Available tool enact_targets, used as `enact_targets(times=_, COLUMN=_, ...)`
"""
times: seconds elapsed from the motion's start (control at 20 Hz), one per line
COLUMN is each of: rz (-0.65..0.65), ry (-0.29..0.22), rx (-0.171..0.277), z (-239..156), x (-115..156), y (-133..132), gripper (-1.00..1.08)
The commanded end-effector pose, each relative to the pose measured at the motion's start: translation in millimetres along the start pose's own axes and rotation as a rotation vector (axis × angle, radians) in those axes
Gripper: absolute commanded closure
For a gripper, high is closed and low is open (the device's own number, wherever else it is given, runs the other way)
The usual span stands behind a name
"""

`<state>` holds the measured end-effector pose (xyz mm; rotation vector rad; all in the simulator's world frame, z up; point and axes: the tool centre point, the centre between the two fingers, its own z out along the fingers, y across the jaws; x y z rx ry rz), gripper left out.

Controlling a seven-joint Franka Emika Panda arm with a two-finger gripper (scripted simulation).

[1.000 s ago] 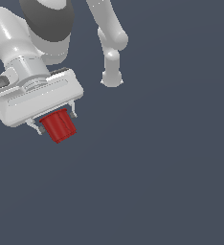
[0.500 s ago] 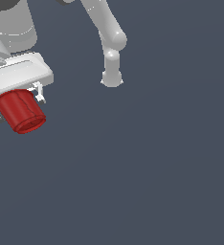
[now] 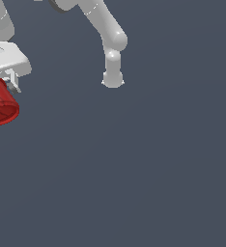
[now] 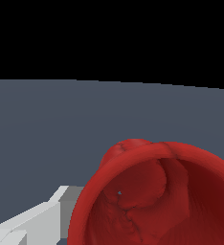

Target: Pick up the object and move it to a goal position.

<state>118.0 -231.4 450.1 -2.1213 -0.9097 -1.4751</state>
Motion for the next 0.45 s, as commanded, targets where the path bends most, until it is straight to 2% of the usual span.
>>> enact_targets(times=0.0, rz=-0.01, ry=0.017, rx=0.008, z=-4.1, x=5.3, y=4.0, gripper=1.08)
enact_targets(times=0.4, rz=-0.018, ry=0.033, rx=0.016, z=-7.6, x=9.9, y=8.6, gripper=1.08)
